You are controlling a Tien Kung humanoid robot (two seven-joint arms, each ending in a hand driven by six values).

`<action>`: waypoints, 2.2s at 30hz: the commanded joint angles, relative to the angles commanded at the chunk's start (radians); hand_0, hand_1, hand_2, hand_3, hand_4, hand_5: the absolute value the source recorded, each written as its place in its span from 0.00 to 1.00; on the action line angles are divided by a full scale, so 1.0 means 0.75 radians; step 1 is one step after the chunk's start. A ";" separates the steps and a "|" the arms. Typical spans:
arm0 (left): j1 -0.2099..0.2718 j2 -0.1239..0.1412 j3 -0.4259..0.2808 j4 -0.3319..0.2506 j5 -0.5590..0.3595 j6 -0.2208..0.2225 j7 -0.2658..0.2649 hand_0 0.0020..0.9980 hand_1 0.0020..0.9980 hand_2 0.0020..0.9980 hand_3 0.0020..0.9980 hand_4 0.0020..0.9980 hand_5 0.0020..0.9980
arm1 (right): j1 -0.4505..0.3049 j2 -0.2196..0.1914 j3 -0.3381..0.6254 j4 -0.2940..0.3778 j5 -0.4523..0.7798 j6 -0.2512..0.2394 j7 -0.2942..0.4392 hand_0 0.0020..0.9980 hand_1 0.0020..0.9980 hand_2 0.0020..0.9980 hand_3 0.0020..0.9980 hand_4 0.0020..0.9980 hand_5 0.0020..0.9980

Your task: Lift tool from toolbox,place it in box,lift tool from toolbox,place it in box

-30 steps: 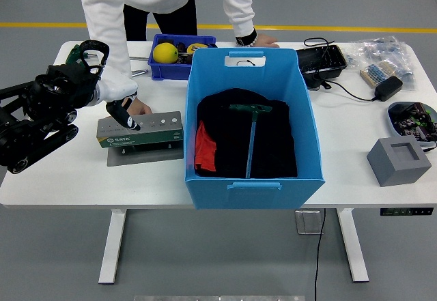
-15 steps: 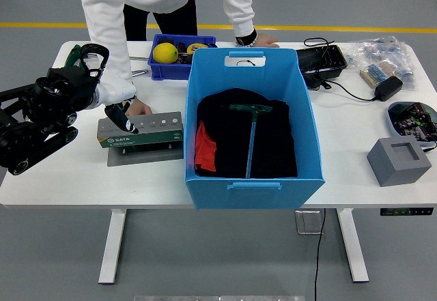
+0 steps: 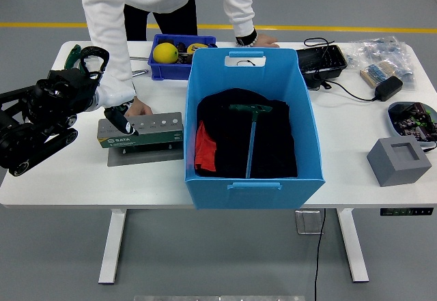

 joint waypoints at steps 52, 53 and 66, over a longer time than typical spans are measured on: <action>0.003 0.035 -0.098 -0.009 0.022 0.325 -0.218 0.17 0.00 0.01 0.06 0.83 0.25 | 0.002 0.001 0.023 0.000 -0.012 -0.009 0.002 0.75 0.76 0.79 0.68 0.91 0.76; 0.004 0.036 -0.104 -0.010 0.020 0.328 -0.220 0.17 0.00 0.01 0.06 0.83 0.25 | 0.002 0.002 0.024 0.000 -0.013 -0.010 0.001 0.75 0.76 0.79 0.68 0.91 0.76; 0.015 0.068 -0.206 -0.056 -0.005 0.323 -0.220 0.17 0.00 0.00 0.05 0.81 0.25 | 0.002 0.002 0.028 0.000 -0.017 -0.009 0.002 0.75 0.76 0.79 0.68 0.91 0.76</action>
